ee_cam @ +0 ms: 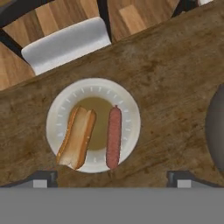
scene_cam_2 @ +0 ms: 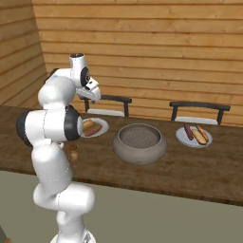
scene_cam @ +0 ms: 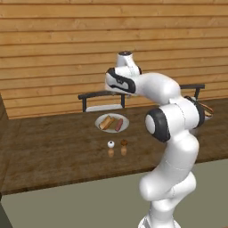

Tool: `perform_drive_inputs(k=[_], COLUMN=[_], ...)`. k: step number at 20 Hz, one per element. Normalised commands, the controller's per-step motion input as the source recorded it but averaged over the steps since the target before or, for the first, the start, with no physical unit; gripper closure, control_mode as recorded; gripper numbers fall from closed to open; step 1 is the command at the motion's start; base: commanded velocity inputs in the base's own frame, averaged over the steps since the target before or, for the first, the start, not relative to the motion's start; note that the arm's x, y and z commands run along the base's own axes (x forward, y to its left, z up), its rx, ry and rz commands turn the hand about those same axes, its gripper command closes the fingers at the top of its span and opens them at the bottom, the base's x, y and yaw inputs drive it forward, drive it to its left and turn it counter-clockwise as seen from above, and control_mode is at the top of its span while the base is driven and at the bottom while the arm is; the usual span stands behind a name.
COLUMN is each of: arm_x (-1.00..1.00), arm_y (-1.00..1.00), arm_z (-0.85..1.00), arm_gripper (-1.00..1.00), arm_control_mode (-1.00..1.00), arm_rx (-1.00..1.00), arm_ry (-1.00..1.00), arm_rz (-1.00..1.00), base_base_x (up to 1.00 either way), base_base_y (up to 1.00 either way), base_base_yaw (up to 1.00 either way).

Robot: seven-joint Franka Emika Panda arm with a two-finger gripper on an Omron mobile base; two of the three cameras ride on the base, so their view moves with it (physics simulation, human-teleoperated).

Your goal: Place one bun and one sausage from the bowl on each plate.

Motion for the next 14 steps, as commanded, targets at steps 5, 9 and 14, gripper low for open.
perform_drive_inputs(k=[5, 9, 14], arm_x=[-0.93, -0.79, -0.44], arm_y=[-0.37, -0.43, -0.78], arm_z=[0.08, 0.31, 0.39], arm_gripper=[-1.0, -1.0, -1.0], arm_control_mode=[-1.0, -1.0, -1.0], arm_rx=[0.05, 0.07, 0.15], arm_ry=[-0.34, -0.34, -0.15], arm_rz=[0.0, -0.05, -0.09], base_base_x=[0.0, 0.0, 0.0], base_base_y=[0.0, 0.0, 0.0], base_base_yaw=[0.0, 0.0, 0.0])
